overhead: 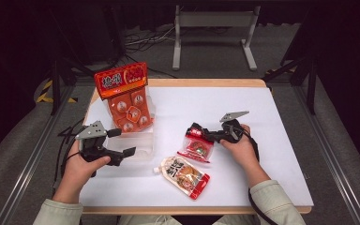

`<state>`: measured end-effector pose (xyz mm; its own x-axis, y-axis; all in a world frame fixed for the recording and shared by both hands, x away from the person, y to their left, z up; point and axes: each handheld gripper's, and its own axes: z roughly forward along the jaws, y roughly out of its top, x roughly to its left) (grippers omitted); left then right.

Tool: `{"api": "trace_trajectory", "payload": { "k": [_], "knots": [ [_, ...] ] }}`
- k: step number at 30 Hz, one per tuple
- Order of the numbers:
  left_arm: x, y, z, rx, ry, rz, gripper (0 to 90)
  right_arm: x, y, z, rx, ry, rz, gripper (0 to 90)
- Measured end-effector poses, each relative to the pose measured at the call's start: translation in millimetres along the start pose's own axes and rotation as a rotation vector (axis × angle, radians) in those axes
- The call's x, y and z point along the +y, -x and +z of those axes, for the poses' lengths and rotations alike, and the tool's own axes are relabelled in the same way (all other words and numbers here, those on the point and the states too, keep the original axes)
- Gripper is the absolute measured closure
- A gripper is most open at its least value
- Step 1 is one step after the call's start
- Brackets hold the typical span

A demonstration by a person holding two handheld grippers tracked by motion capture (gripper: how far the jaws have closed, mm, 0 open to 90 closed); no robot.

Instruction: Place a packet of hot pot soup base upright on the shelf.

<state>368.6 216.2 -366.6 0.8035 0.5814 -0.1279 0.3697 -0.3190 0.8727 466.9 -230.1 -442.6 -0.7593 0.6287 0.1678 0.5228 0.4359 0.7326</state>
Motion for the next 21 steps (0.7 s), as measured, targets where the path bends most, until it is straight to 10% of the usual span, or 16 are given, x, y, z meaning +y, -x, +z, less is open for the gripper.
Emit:
{"api": "trace_trajectory", "payload": {
  "k": [21],
  "knots": [
    [3.0, 6.0, 8.5, -0.021, 0.020, 0.006, 7.1, 24.3, -24.1, -43.6, -0.016, 0.116, -0.089, 89.2]
  ]
}}
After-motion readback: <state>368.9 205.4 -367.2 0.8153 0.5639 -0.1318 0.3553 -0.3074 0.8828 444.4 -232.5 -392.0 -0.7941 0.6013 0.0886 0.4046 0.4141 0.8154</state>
